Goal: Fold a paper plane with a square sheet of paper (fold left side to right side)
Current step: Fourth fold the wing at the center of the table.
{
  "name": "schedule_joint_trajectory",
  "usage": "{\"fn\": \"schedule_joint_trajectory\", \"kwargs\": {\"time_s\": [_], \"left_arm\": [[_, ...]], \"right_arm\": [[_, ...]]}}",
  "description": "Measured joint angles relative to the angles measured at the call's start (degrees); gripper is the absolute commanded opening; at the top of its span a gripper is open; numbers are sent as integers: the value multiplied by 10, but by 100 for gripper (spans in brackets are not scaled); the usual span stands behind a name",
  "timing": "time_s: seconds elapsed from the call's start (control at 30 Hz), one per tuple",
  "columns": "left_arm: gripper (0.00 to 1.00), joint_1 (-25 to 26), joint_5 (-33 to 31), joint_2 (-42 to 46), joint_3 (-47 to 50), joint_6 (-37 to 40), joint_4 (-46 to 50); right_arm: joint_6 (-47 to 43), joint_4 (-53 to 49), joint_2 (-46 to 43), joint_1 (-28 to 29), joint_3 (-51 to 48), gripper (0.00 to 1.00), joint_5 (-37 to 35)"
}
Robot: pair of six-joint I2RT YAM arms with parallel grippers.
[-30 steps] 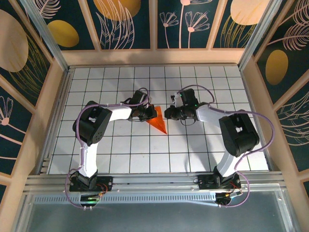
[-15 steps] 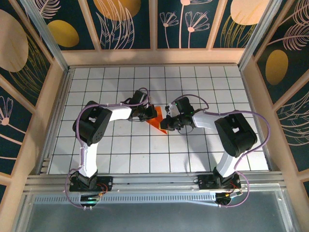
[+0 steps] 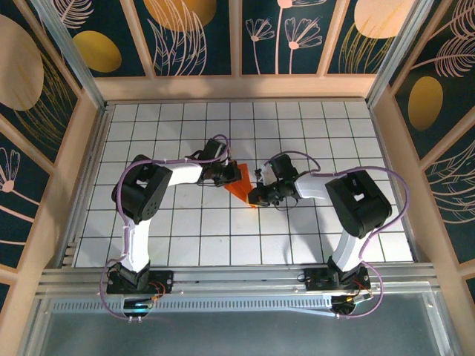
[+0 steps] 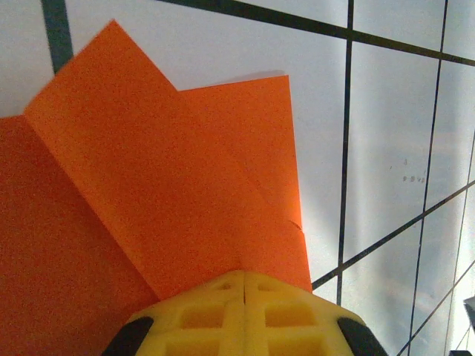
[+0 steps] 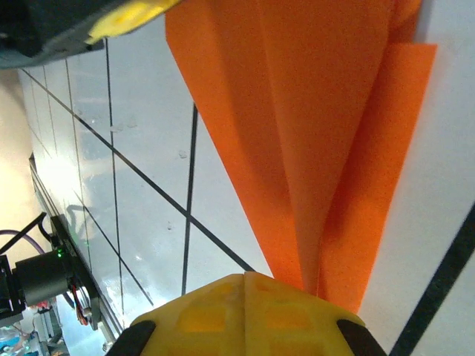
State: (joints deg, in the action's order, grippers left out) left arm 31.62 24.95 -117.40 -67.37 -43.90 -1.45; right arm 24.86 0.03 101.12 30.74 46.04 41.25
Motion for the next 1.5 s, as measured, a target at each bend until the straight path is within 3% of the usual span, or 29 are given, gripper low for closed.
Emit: {"fn": "schedule_joint_trajectory", "kwargs": {"time_s": [1.5], "left_arm": [[0,0,-1,0,0,0,0]], "right_arm": [[8,10,3,0,-17,0,-11]]}}
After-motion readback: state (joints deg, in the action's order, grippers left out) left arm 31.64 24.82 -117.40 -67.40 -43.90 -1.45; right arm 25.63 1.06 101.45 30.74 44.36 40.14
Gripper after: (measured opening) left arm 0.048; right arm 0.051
